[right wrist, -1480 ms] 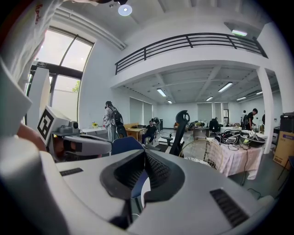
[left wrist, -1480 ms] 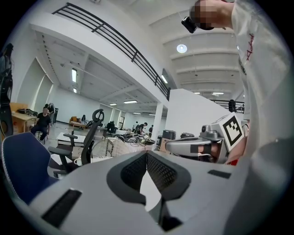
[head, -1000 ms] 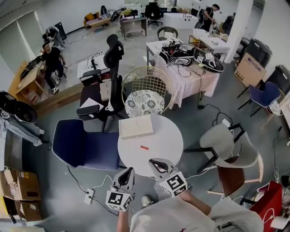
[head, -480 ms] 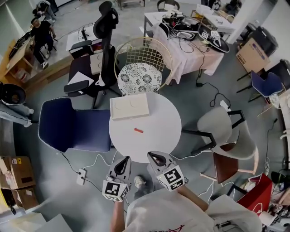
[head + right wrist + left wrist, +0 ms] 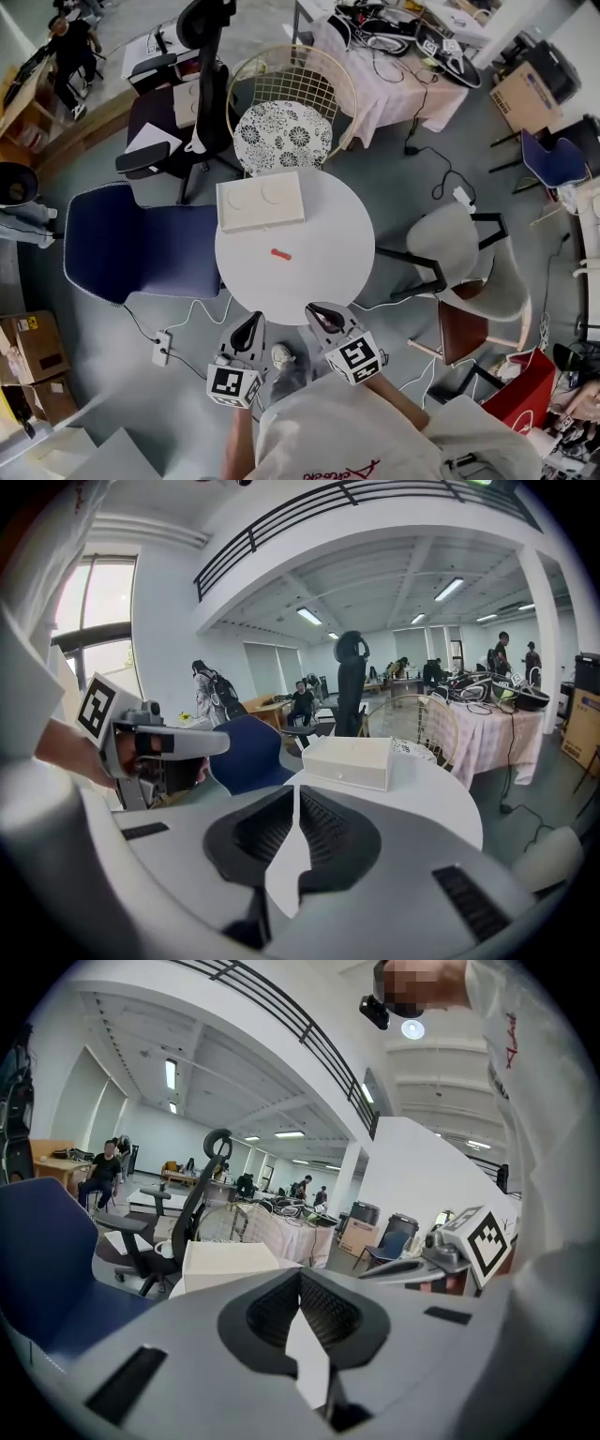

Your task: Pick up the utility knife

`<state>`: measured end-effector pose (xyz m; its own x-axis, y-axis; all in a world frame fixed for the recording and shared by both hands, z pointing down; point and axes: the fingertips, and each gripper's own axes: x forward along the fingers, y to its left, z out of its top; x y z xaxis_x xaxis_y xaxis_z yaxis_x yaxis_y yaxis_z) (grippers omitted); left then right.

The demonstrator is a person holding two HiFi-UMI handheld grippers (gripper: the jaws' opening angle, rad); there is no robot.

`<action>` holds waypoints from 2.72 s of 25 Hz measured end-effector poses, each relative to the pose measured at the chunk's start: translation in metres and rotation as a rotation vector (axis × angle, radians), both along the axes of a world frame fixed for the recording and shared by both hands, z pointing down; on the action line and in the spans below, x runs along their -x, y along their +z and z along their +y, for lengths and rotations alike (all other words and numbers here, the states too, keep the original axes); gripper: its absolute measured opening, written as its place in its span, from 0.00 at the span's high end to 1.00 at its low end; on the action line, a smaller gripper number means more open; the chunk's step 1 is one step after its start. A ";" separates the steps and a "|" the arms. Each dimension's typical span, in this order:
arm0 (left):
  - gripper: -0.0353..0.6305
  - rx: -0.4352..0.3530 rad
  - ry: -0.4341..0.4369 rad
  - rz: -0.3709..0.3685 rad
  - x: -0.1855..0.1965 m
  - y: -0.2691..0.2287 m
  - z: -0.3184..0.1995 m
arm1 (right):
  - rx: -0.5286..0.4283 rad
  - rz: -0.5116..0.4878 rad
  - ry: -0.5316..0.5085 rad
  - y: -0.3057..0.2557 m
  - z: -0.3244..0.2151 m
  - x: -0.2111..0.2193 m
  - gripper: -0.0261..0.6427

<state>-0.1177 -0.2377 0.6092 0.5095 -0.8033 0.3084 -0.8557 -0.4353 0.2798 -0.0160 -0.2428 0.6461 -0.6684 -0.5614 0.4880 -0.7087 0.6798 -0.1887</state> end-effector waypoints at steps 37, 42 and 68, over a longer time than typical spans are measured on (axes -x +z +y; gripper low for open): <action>0.93 0.075 -0.067 0.035 0.007 0.013 0.022 | 0.064 0.548 -0.422 0.180 -0.097 0.042 0.73; 0.93 0.085 -0.078 0.029 0.009 0.013 0.025 | 0.096 0.582 -0.458 0.196 -0.109 0.047 0.74; 0.93 0.105 -0.089 0.035 0.017 0.022 0.029 | 0.147 0.566 -0.508 0.208 -0.126 0.064 0.86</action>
